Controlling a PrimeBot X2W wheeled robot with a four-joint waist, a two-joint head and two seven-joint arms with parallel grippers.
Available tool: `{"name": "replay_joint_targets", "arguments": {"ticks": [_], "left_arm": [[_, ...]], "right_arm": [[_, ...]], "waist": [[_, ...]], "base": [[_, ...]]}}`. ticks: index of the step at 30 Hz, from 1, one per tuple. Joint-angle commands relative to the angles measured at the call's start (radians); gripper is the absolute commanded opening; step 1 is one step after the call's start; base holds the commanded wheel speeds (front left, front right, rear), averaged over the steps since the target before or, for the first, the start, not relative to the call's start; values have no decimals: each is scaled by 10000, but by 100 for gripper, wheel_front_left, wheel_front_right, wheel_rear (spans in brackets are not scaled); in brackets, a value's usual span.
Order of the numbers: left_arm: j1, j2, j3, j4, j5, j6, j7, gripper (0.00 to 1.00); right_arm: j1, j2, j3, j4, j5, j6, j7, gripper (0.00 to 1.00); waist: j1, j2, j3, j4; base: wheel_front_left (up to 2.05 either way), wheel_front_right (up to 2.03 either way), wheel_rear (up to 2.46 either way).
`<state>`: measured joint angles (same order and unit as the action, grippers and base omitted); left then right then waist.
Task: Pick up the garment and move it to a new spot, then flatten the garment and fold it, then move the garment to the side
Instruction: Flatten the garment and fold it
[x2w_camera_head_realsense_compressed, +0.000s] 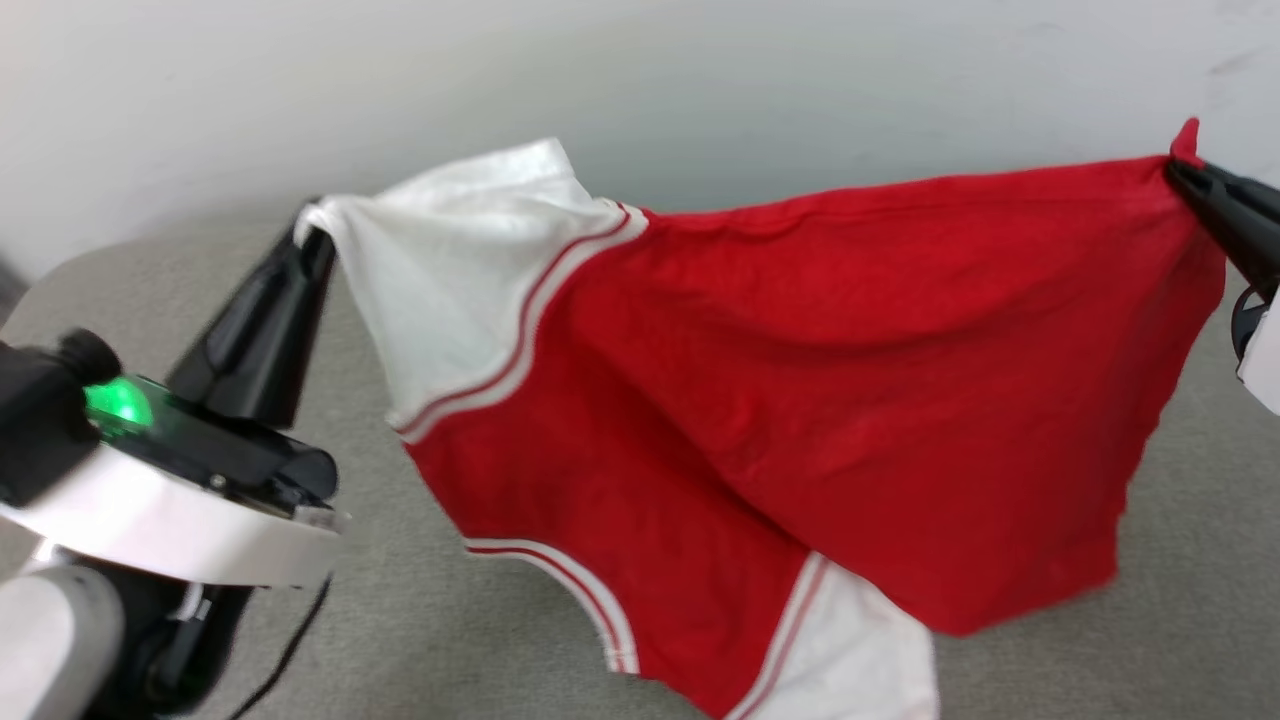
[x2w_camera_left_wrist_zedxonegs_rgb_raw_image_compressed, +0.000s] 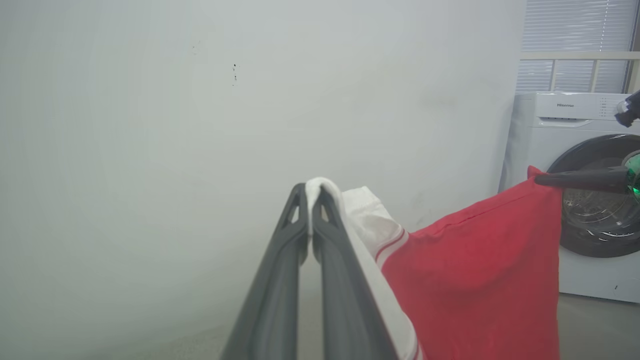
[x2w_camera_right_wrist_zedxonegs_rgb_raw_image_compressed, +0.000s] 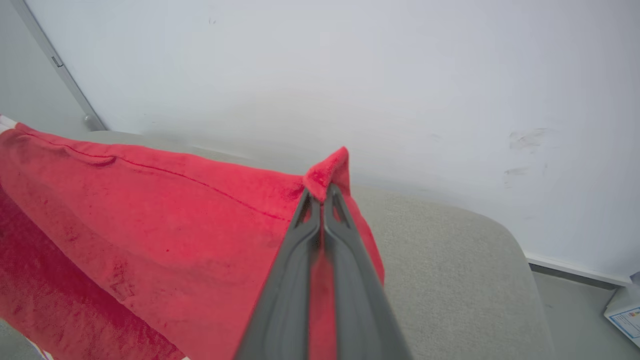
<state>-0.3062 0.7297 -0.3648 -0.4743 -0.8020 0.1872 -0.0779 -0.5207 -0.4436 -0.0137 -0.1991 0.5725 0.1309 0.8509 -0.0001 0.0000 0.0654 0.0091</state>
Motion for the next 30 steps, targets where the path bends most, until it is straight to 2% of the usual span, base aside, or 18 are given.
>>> {"name": "replay_joint_targets", "arguments": {"ticks": [1, 9, 18, 24, 30], "left_arm": [[-243, 145, 177, -145, -8, 79, 75, 0], [-1547, 634, 1259, -736, -55, 472, 450, 0], [-3656, 981, 1892, -627, 221, 728, 878, 0], [-5188, 1136, 1902, 30, 182, 419, 1247, 0], [-7167, 1235, 1586, 1397, 317, -255, 1582, 0]], "right_arm": [[-91, 31, -16, -273, 1, -4, 18, 0], [-486, 210, -277, -1442, -44, -4, -98, 0], [-1212, 163, -464, -1760, -265, -4, -766, 0], [-1975, 203, -419, -1615, -441, -4, -1195, 0], [-3307, 207, -223, -956, -858, -5, -1857, 0]], "waist": [[1, 0, -174, -409], [1, 0, -90, -1035], [1, 0, 557, -1371], [1, 0, 1473, -1442], [1, 0, 2705, -1451]], "base": [[0, 0, 0], [0, 0, 0], [0, 0, 0], [0, 0, 0], [0, 0, 0]]}}
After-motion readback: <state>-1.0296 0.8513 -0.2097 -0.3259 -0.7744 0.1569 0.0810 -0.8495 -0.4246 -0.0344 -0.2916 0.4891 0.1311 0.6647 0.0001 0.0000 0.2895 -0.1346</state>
